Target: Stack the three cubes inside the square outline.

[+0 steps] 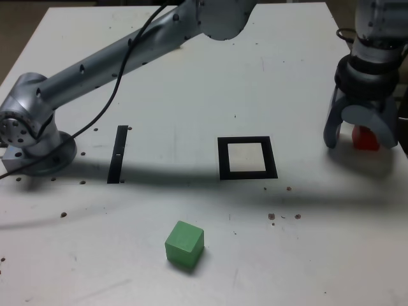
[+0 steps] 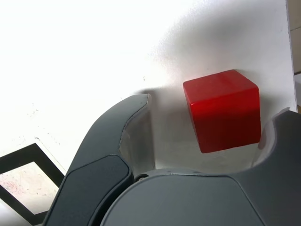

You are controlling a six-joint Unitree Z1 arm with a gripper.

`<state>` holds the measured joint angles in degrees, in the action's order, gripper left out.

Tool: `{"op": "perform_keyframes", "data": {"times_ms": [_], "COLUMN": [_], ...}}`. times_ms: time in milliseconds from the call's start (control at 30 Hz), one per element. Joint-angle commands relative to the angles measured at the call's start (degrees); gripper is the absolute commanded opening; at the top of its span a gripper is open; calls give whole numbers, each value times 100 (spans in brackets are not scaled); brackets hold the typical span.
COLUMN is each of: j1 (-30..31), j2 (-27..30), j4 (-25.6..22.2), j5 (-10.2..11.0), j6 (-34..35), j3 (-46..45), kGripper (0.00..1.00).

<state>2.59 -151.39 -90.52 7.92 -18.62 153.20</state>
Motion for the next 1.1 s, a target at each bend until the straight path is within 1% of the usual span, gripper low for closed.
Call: {"op": "perform_keyframes", "data": {"times_ms": [0,400,600,833,1067], "j1": [-13,-30,-30,-30,-25], "j2": [7,31,30,25,51], "j4": [-36,-86,-51,5,7], "j5": [-7,60,108,193,265], "j6": [-21,-112,-116,-156,-200], "j3": [23,13,32,48,111], "kGripper": [78,58,44,40,28]}}
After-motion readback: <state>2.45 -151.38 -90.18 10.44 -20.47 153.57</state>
